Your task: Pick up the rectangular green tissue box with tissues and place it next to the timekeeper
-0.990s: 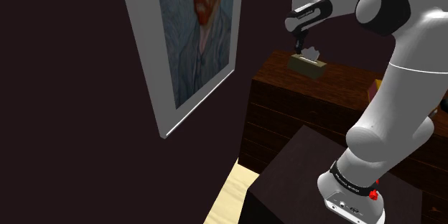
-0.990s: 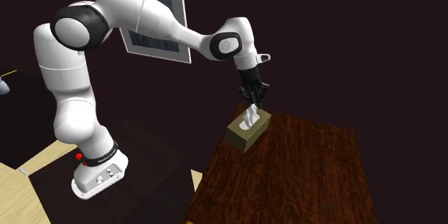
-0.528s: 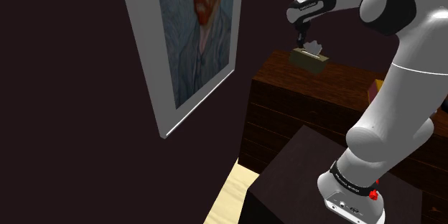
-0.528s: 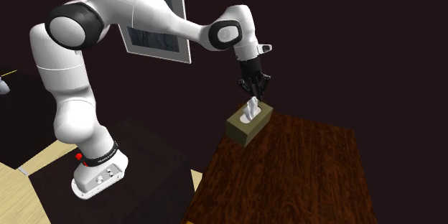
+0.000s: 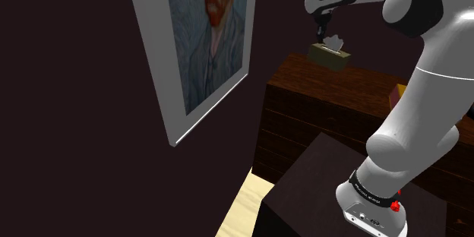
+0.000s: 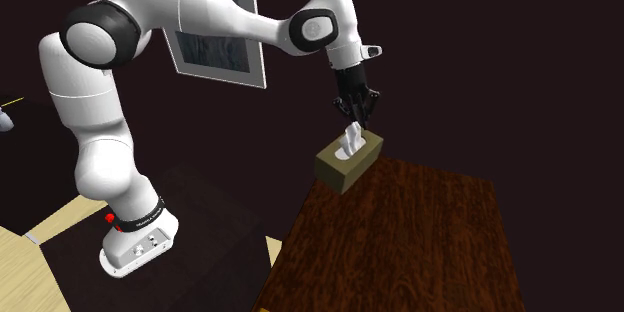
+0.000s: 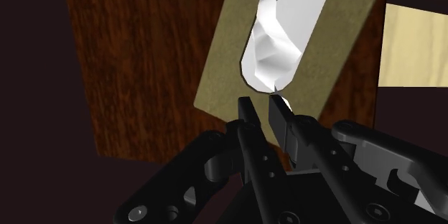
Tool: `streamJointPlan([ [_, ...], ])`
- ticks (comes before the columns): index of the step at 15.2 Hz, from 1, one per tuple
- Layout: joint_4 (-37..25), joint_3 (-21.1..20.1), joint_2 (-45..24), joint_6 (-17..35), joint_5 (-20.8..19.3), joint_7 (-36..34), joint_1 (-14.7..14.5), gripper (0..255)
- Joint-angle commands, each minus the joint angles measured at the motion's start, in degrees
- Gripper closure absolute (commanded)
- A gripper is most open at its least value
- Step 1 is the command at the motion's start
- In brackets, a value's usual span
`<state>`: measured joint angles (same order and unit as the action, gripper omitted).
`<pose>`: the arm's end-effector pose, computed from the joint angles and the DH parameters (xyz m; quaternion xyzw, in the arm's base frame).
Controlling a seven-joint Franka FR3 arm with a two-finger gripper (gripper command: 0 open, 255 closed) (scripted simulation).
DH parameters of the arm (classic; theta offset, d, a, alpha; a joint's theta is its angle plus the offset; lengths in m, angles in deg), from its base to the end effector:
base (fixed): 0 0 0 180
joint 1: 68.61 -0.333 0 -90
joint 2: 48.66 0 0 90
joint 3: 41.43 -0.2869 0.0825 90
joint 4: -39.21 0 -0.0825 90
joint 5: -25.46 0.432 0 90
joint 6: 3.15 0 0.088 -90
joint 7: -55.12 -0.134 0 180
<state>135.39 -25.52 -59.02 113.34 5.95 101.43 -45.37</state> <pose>0.5164 -0.4440 0.4500 0.9712 0.1268 -0.0590 0.1930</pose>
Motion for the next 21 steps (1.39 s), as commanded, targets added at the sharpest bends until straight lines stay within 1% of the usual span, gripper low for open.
streamJointPlan([
  [1,-1.22,-0.02,0.34,-1.50,0.14,0.51,-0.04,255],
  [13,-10.07,-0.11,0.02,-9.62,1.26,3.37,-0.04,255],
  [17,-6.72,1.80,2.39,-7.01,1.67,7.67,2.74,255],
  [21,-4.63,3.86,3.81,-4.72,2.49,12.39,5.61,255],
])
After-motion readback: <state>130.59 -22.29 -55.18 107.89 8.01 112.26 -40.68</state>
